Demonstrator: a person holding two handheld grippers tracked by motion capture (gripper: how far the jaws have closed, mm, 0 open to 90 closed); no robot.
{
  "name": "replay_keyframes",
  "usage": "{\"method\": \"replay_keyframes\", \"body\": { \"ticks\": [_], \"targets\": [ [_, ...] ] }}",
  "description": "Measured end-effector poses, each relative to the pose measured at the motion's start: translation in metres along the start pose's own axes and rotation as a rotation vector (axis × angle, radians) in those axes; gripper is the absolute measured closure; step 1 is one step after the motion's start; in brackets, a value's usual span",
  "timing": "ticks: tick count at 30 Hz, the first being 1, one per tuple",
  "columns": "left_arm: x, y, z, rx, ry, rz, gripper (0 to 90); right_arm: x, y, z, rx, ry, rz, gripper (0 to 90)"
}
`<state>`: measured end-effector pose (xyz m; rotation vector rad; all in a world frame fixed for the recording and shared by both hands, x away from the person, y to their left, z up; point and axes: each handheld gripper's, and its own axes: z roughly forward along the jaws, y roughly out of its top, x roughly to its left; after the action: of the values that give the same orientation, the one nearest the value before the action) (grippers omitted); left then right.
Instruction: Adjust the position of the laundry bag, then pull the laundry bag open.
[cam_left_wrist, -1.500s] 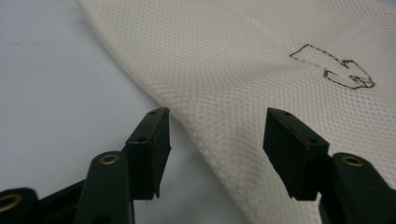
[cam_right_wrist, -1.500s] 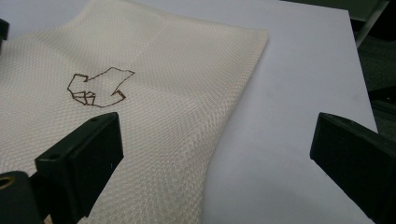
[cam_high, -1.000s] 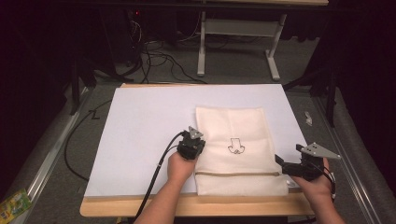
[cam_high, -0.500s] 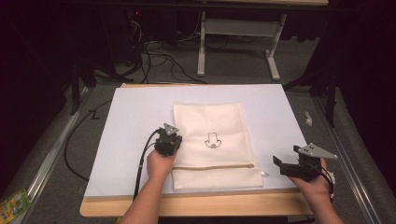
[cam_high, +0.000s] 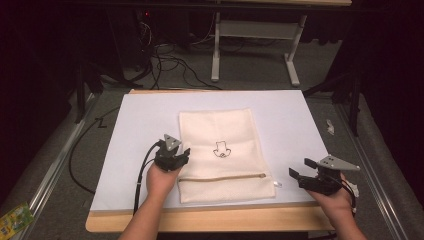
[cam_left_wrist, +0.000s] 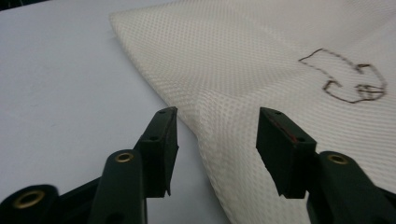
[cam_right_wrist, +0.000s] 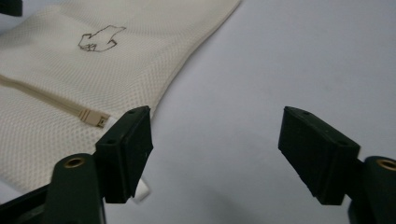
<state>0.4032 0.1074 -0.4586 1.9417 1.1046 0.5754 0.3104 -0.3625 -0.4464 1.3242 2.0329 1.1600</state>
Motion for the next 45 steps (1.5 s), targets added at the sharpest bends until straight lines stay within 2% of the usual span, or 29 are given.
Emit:
{"method": "replay_keyframes", "body": {
  "ticks": [2, 3, 4, 5, 6, 7, 8, 9, 13, 15, 16, 21, 26, 31, 35, 36, 38, 42, 44, 45],
  "targets": [
    [0.000, -0.007, -0.017, 0.005, -0.026, -0.011, 44.0, 0.004, 0.000, 0.002, 0.016, 0.018, -0.001, 29.7],
    [-0.002, -0.015, -0.030, -0.003, -0.054, -0.022, 42.4, 0.009, 0.001, 0.005, 0.029, 0.030, -0.004, 31.0],
    [-0.002, -0.015, -0.030, -0.003, -0.054, -0.022, 41.6, 0.012, 0.001, 0.007, 0.033, 0.033, -0.007, 32.0],
    [-0.003, -0.026, -0.043, -0.034, -0.077, -0.028, 41.1, 0.016, 0.002, 0.009, 0.041, 0.032, -0.011, 32.5],
    [-0.003, -0.031, -0.047, -0.040, -0.090, -0.036, 41.1, 0.020, 0.003, 0.012, 0.050, 0.031, -0.013, 34.0],
    [-0.002, -0.032, -0.049, -0.030, -0.097, -0.045, 41.1, 0.024, 0.003, 0.014, 0.055, 0.036, -0.019, 37.6],
    [-0.002, -0.032, -0.049, -0.027, -0.105, -0.048, 40.1, 0.028, 0.004, 0.017, 0.064, 0.041, -0.023, 41.8],
    [-0.002, -0.032, -0.049, -0.027, -0.105, -0.048, 39.1, 0.028, 0.004, 0.017, 0.064, 0.041, -0.023, 41.8],
    [0.001, -0.031, -0.049, -0.053, -0.127, -0.077, 39.0, 0.044, 0.009, 0.034, 0.113, 0.035, -0.042, 60.8],
    [0.000, -0.031, -0.045, -0.053, -0.129, -0.049, 38.8, 0.047, 0.010, 0.041, 0.129, 0.040, -0.033, 65.1],
    [0.000, -0.031, -0.045, -0.053, -0.129, -0.049, 38.6, 0.048, 0.010, 0.044, 0.139, 0.040, -0.038, 66.5],
    [-0.003, -0.029, -0.048, -0.073, -0.126, -0.022, 37.4, 0.055, 0.004, 0.056, 0.197, 0.030, -0.042, 65.3],
    [-0.008, -0.025, -0.049, -0.088, -0.134, -0.007, 37.4, 0.057, 0.001, 0.059, 0.219, 0.050, -0.043, 61.9],
    [-0.015, -0.021, -0.047, -0.097, -0.159, 0.007, 37.8, 0.059, -0.001, 0.059, 0.221, 0.042, -0.059, 61.5],
    [-0.023, -0.020, -0.047, -0.105, -0.167, 0.016, 36.0, 0.061, 0.001, 0.060, 0.231, 0.052, -0.086, 71.0],
    [-0.027, -0.019, -0.047, -0.104, -0.182, 0.018, 35.2, 0.061, 0.003, 0.060, 0.241, 0.061, -0.098, 76.7],
    [-0.032, -0.019, -0.048, -0.103, -0.198, 0.028, 35.0, 0.061, 0.003, 0.060, 0.238, 0.063, -0.089, 79.9],
    [-0.042, -0.016, -0.048, -0.099, -0.212, 0.057, 34.9, 0.061, 0.003, 0.058, 0.227, 0.060, -0.118, 82.4],
    [-0.049, -0.014, -0.047, -0.090, -0.231, 0.070, 34.9, 0.062, 0.003, 0.056, 0.208, 0.059, -0.135, 83.2],
    [-0.057, -0.014, -0.044, -0.090, -0.271, 0.067, 35.6, 0.062, 0.004, 0.053, 0.192, 0.062, -0.140, 83.5]
  ]
}}
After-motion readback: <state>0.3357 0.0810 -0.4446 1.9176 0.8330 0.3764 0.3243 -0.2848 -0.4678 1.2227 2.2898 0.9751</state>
